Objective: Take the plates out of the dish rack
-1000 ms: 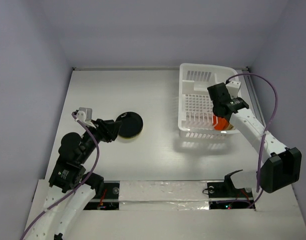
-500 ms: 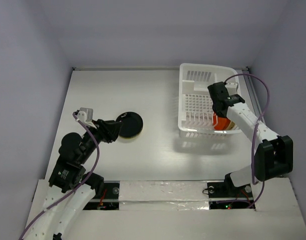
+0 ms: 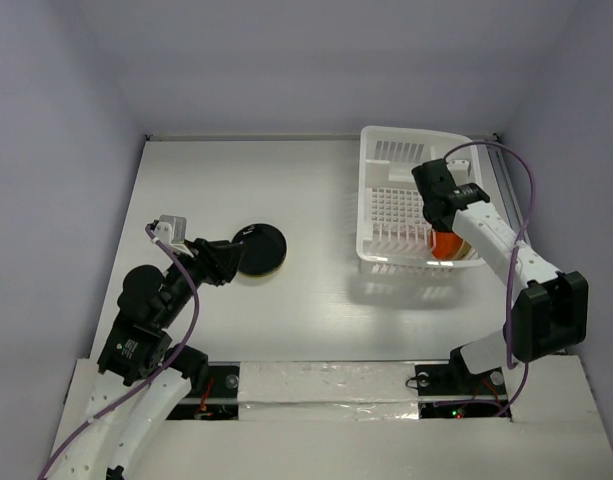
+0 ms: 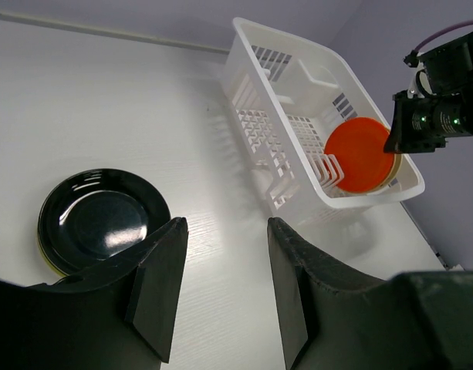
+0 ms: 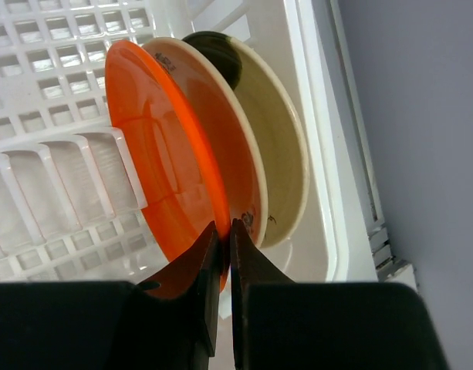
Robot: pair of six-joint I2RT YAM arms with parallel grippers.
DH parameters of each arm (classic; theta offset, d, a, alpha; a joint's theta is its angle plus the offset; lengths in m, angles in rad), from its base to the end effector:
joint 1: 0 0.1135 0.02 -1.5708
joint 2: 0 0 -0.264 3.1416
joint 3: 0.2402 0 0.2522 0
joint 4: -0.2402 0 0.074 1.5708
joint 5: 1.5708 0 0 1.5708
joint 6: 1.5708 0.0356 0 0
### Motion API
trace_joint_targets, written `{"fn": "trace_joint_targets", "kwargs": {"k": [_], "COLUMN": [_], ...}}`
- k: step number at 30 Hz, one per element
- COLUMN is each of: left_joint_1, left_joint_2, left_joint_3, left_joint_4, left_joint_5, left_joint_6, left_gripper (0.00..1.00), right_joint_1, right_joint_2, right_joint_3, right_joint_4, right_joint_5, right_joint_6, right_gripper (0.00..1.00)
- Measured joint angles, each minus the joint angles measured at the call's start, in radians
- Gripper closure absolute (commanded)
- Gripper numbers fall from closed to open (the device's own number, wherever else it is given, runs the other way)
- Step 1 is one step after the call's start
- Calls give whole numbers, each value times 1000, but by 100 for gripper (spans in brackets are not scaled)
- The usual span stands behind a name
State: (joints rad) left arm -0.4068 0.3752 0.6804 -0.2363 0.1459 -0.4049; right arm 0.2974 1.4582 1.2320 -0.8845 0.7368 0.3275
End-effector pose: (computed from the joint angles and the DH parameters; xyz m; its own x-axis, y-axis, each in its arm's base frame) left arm 0.0888 -0.0439 0.3486 -0.1486 -0.3604 -0.9209 0.5072 0.7717 -0.3838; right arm 0.2815 0.0613 0.2894 -0.7892 0.0073 -0.6141 0.3402 0.8377 -0.4272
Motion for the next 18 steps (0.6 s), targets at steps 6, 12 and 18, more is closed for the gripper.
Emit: {"fn": "trace_joint_targets", "kwargs": {"k": [6, 12, 18], "left_joint_1": [0, 0, 1], "left_joint_2": [0, 0, 0], "left_joint_3": [0, 0, 0], "left_joint_4": [0, 0, 0], "left_joint_5": [0, 0, 0], "left_joint_6": [0, 0, 0], "left_gripper": [57, 57, 70], "right_joint_1": [58, 101, 240], "right_joint_2": [17, 20, -29], "right_joint_3": [85, 180, 327], "right_joint_4": [-76, -141, -174], "right_joint_5": [85, 140, 133], "right_joint_6": [-6, 13, 31], "right_gripper": [100, 100, 100]}}
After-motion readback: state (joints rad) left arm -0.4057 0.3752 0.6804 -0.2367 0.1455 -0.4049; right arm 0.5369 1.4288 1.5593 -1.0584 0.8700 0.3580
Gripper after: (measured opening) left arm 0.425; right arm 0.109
